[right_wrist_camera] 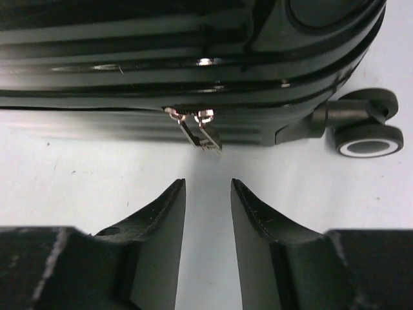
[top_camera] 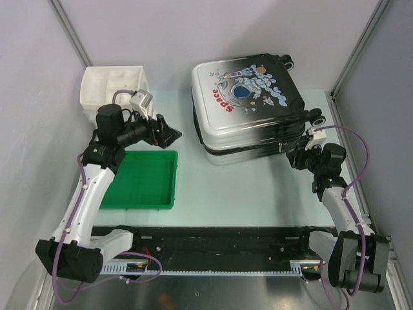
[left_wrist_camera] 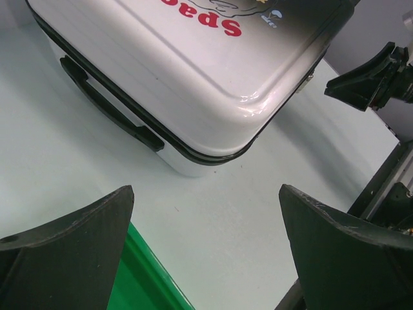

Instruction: Open, take out, and arrange the luggage

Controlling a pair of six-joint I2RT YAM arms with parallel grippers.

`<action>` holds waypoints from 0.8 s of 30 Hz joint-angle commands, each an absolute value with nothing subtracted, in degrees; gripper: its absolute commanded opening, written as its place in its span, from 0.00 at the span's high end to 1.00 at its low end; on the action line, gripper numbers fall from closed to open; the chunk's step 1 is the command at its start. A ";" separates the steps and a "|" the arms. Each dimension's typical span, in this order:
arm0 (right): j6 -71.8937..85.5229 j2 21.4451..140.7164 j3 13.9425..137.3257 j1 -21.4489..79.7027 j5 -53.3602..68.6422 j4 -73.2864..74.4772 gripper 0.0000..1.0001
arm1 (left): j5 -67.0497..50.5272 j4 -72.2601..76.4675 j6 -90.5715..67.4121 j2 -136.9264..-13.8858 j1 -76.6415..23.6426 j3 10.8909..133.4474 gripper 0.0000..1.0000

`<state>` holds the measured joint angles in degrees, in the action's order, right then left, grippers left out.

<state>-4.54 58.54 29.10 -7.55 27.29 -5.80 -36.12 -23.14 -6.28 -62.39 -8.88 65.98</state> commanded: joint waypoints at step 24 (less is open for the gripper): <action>-5.72 68.90 28.30 -1.49 18.98 -26.97 0.61 | -37.18 -17.49 -10.28 -61.87 -9.14 64.16 0.00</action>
